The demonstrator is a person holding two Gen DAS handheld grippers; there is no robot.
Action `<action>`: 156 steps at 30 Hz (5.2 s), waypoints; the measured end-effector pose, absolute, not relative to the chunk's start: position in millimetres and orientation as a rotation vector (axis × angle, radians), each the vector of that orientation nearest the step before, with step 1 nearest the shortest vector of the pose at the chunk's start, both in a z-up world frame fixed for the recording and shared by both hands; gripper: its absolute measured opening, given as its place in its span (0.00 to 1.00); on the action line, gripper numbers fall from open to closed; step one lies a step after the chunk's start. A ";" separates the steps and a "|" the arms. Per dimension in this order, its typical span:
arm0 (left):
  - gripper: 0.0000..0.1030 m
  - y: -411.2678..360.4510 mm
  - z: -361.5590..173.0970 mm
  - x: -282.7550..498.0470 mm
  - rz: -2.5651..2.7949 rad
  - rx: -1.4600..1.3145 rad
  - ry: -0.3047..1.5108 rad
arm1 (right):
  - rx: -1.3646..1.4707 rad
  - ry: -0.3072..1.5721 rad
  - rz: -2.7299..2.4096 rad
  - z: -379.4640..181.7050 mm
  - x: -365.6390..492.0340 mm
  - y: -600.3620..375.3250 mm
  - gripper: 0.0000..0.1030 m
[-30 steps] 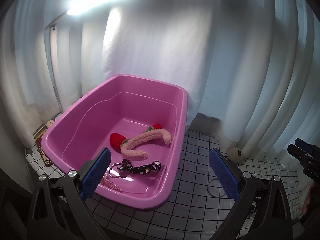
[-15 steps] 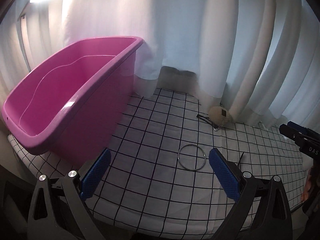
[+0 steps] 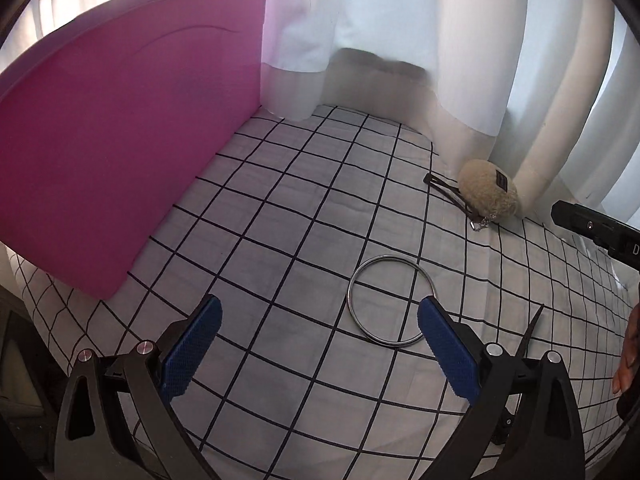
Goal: Organize jewelry
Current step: 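Grasp the beige fluffy pouch with the right tool while the left tool grasps the silver ring, then carry pouch and ring into the pink tub and open both tools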
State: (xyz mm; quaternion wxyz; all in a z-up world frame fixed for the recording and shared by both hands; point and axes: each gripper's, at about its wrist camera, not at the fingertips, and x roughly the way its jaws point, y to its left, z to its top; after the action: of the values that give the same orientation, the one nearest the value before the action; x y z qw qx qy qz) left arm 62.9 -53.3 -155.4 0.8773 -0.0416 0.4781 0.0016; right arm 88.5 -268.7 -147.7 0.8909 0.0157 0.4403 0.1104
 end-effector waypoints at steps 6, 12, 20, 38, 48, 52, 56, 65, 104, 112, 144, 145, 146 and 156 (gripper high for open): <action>0.94 -74.8 -169.1 69.8 -0.004 -0.110 1.020 | 0.020 0.917 0.271 -162.4 105.9 -268.6 0.63; 0.94 -97.9 -177.6 74.0 0.004 -0.101 1.031 | 0.031 0.913 0.307 -170.9 120.0 -268.4 0.63; 0.94 -104.6 -192.1 80.8 0.051 -0.125 1.062 | 0.018 0.897 0.320 -171.2 131.0 -265.0 0.63; 0.94 -107.8 -202.7 82.1 0.134 -0.087 1.041 | 0.020 0.919 0.311 -182.0 144.5 -258.1 0.63; 0.94 -107.1 -201.9 78.2 0.128 -0.081 1.031 | -0.006 0.953 0.255 -192.7 159.0 -248.7 0.63; 0.95 -107.4 -202.2 78.4 0.131 -0.079 1.024 | 0.003 0.961 0.253 -196.1 163.2 -247.9 0.63; 0.95 -107.2 -201.8 75.1 0.128 -0.078 1.013 | 0.040 0.958 0.259 -197.1 162.1 -253.0 0.62; 0.66 -100.1 -194.0 71.3 0.138 -0.092 0.989 | 0.014 0.924 0.255 -189.9 149.8 -256.4 0.46; 0.64 -66.7 -133.8 41.1 0.086 -0.091 0.870 | 0.096 0.865 0.242 -149.7 84.5 -251.5 0.45; 0.64 -58.7 -107.2 30.3 0.060 -0.056 0.829 | 0.100 0.852 0.247 -132.0 67.7 -241.6 0.45; 0.64 57.4 65.7 26.5 0.029 -0.066 0.537 | 0.074 0.628 0.348 -2.2 53.3 -113.2 0.45; 0.64 63.9 68.8 27.6 0.039 -0.063 0.528 | 0.072 0.621 0.359 1.6 56.0 -105.8 0.45; 0.64 70.4 71.3 28.4 0.051 -0.060 0.521 | 0.069 0.615 0.369 4.8 58.9 -98.1 0.45; 0.64 144.9 74.3 36.7 0.155 -0.083 0.513 | 0.041 0.602 0.468 16.1 93.7 -18.8 0.45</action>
State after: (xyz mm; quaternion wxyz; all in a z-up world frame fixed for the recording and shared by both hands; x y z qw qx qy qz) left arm 36.7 144.9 74.3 0.9635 -0.0408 0.2534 0.0767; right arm 93.7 -18.8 16.1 0.9280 0.0200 0.2937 0.2282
